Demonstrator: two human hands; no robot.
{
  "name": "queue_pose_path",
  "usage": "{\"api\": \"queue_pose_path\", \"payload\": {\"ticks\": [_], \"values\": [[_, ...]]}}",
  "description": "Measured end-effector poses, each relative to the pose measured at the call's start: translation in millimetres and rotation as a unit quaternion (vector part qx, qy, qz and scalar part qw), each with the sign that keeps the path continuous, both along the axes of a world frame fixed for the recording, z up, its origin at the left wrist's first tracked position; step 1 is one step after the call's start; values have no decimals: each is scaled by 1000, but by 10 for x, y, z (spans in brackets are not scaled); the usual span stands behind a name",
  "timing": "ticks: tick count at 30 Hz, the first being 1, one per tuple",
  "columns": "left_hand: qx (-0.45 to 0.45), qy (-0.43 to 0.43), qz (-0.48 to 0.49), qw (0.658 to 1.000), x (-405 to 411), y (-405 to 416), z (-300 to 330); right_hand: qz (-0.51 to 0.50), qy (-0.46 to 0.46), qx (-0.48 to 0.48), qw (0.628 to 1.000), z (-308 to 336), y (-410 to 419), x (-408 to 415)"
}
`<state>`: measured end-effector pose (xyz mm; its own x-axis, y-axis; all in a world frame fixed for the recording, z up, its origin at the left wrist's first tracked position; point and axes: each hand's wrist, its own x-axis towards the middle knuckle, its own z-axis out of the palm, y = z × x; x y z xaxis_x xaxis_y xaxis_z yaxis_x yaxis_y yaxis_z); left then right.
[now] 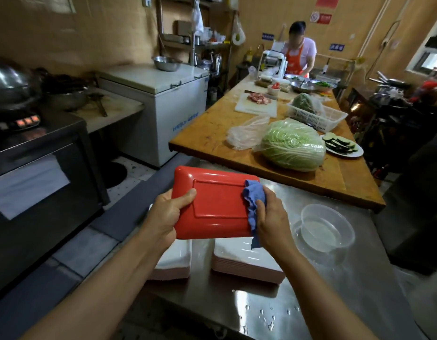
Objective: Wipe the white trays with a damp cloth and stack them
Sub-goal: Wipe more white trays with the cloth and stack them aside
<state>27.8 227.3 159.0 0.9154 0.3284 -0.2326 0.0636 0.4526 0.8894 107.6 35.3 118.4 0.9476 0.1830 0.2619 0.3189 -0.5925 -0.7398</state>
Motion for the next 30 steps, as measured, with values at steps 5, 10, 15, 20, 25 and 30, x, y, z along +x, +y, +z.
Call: {"api": "queue_pose_path", "payload": {"ticks": [5, 10, 15, 20, 25, 30], "values": [[132, -17, 39, 990, -173, 344, -72, -5, 16, 64, 998, -114, 169, -34], [541, -36, 52, 839, -202, 641, -260, 1, -4, 85, 996, -145, 282, -131], [740, -32, -2, 672, -260, 678, -604, 19, 25, 78, 996, -242, 300, -203], [813, -72, -61, 574, -377, 581, -810, 27, 31, 66, 997, -301, 270, -263], [857, -92, -112, 495, -453, 542, -1025, 29, 32, 58, 997, -355, 237, -275], [848, -70, -148, 503, -481, 562, -1252, 25, 37, 63, 997, -398, 170, -299]]}}
